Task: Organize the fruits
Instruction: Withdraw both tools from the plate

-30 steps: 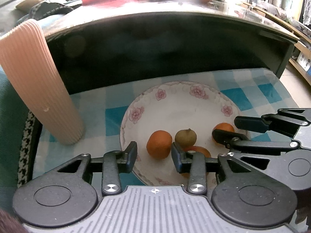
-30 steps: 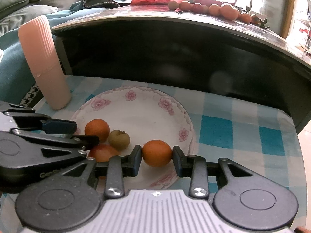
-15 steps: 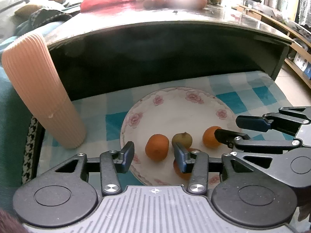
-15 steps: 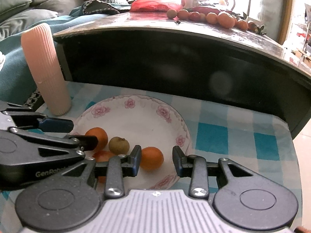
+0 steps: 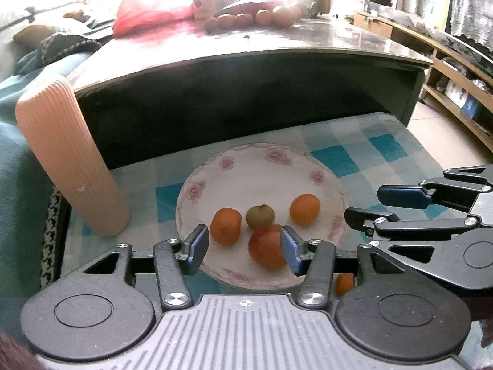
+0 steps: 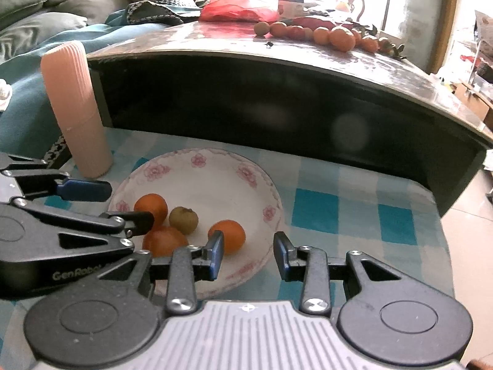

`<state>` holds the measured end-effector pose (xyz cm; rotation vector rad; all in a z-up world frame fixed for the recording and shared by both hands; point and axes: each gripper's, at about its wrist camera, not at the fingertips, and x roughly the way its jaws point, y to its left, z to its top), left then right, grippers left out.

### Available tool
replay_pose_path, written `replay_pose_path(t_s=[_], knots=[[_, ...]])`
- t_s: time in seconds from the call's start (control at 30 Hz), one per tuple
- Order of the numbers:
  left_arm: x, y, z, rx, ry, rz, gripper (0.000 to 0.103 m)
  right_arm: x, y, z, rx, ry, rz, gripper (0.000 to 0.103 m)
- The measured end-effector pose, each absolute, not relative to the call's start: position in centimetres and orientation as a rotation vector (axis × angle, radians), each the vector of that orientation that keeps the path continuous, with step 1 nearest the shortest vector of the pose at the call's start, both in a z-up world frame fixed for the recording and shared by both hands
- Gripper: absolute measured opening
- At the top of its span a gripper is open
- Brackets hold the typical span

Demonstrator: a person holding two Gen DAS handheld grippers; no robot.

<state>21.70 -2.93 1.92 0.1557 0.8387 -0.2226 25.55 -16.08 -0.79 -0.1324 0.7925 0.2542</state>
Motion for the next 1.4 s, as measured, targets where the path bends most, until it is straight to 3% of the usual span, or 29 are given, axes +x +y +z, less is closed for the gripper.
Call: replay_pose_path(t_s=[0.83, 1.4], knots=[[13.5, -3.1, 1.4, 0.207, 0.879, -0.319, 0.062, 16.5, -16.1, 0.1, -0.232, 0.861, 0.181, 0.052], [13.2, -3.0, -0.5, 0.249, 0.925, -0.347, 0.065, 15.6, -15.1, -1.2, -0.312, 0.882, 0.219, 0.053]])
